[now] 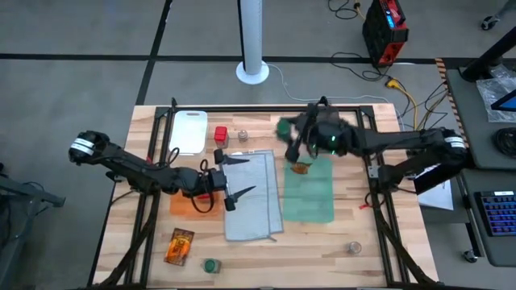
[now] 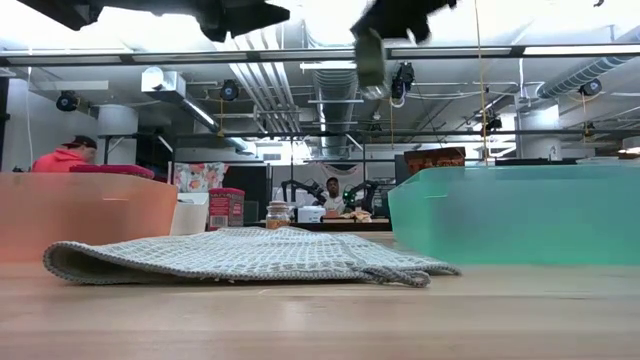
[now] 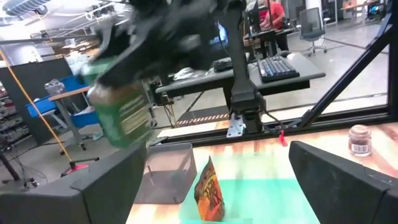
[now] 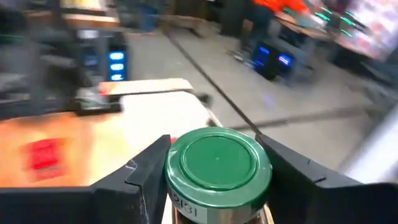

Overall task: Sort spices by type
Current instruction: Put the right green seasoning bottle into the black bin

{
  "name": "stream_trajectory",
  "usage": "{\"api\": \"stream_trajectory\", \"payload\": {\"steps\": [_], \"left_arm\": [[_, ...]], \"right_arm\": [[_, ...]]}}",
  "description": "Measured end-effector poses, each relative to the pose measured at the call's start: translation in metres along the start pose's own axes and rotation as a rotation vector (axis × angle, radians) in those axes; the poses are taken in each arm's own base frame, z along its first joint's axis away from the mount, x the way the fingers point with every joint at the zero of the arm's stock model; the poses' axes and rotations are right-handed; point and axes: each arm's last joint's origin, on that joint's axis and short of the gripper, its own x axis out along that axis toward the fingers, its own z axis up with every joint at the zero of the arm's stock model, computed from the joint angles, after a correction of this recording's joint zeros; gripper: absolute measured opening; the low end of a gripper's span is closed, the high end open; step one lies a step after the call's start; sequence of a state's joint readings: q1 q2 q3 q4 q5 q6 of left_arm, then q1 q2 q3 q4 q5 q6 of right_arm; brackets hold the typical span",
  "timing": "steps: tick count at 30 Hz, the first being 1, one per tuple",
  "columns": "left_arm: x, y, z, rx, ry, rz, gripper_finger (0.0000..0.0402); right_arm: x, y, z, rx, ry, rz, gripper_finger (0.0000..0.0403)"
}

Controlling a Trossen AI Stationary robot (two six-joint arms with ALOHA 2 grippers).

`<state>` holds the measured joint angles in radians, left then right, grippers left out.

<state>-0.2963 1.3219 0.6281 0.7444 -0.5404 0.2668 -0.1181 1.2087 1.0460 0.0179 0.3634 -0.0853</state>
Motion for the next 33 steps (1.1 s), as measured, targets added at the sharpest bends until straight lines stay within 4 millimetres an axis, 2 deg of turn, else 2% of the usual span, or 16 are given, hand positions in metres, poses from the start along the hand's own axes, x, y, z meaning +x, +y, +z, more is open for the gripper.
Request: {"api": "stream_trajectory", "payload": {"steps": [4, 8, 11, 20, 26, 33], "left_arm": [[-0.003, 0.002, 0.005, -0.013, -0.014, 0.000, 0.0371], [-0.005, 0.006, 0.008, -0.030, -0.007, 0.064, 0.0370], [-0.005, 0.007, 0.007, -0.029, 0.000, 0.087, 0.0370], [-0.006, 0.009, 0.008, -0.036, 0.011, 0.159, 0.0370], [-0.006, 0.010, 0.007, -0.032, 0.025, 0.191, 0.0370], [-0.007, 0.011, 0.007, -0.007, 0.039, 0.221, 0.0370]], "right_arm": [[-0.002, -0.042, -0.036, 0.146, 0.042, -0.189, 0.0197], [-0.010, -0.064, -0.075, 0.316, 0.065, -0.567, 0.0197], [-0.012, -0.066, -0.097, 0.354, 0.070, -0.790, 0.0197], [0.010, -0.064, -0.134, 0.421, 0.066, -1.048, 0.0197], [0.029, -0.071, -0.164, 0.497, 0.097, -1.104, 0.0197], [0.041, -0.067, -0.185, 0.545, 0.104, -1.135, 0.0197]]}}
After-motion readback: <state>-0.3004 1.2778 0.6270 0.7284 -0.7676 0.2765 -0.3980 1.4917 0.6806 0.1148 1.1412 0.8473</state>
